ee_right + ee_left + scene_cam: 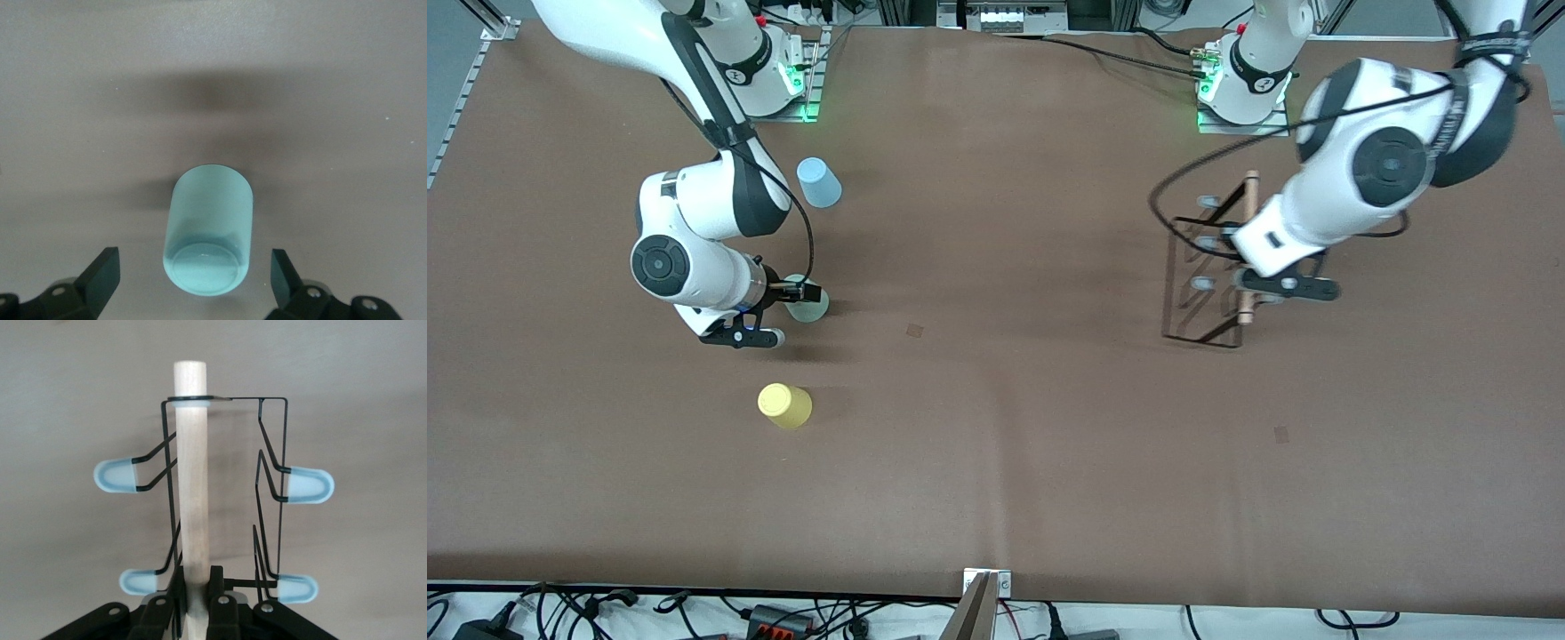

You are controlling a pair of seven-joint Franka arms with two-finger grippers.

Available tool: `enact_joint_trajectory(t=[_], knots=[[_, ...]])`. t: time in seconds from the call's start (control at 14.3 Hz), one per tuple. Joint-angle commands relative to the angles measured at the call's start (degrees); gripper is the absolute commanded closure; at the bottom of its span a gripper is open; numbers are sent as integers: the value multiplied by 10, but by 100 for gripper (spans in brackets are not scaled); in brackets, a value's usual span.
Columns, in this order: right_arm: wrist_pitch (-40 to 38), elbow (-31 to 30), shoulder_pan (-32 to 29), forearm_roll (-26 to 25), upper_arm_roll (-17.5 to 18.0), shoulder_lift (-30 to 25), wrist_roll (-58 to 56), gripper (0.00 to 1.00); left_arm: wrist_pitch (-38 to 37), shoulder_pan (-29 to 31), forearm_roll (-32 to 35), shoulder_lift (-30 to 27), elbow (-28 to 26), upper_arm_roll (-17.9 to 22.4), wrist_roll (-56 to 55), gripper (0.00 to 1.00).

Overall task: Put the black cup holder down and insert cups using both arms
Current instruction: 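Carry the rack with the left gripper toward the table middle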

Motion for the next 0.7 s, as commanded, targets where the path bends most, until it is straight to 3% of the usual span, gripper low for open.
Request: enact_joint_trajectory(t=[0.0,0.21,0.35,0.49,0.63], knots=[[7,-7,10,8,-1,0,8,0,-25,-5,-9,61,78,-55,-82,99],[0,-10,7,9,-1,7,8,0,-19,-78,-9,98,103,-63,-161,99],[-2,-11,7,9,-1,12,8,0,-17,-126,-2,143,151,-60,-219,99],[-1,-13,7,9,-2,17,8,0,-17,-138,2,184,196,-59,-241,99],[-1,-13,8,8,-2,21,8,0,-3,-160,3,199,198,-57,-242,99]])
